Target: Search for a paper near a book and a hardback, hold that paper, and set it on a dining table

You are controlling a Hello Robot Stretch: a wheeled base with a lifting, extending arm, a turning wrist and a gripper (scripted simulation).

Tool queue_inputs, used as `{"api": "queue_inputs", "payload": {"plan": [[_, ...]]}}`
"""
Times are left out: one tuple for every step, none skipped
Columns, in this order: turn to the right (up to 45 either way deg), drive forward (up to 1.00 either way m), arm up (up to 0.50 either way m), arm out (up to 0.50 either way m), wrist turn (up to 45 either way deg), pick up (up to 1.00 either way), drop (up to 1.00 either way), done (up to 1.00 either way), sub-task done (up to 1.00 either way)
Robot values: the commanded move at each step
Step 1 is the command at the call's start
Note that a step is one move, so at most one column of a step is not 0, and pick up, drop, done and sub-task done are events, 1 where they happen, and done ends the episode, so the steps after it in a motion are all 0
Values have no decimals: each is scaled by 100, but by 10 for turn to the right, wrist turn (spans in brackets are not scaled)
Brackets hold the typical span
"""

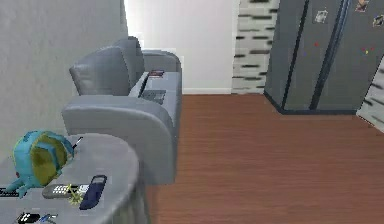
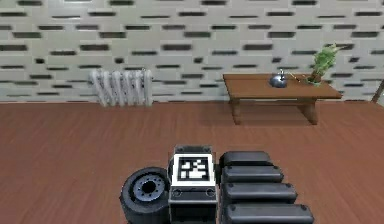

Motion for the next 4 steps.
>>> {"api": "queue_inputs", "payload": {"plan": [[0,45,0,0,0,0,0,0,0],[-60,0,0,0,0,0,0,0,0],[0,50,0,0,0,0,0,0,0],[-60,0,0,0,0,0,0,0,0]]}}
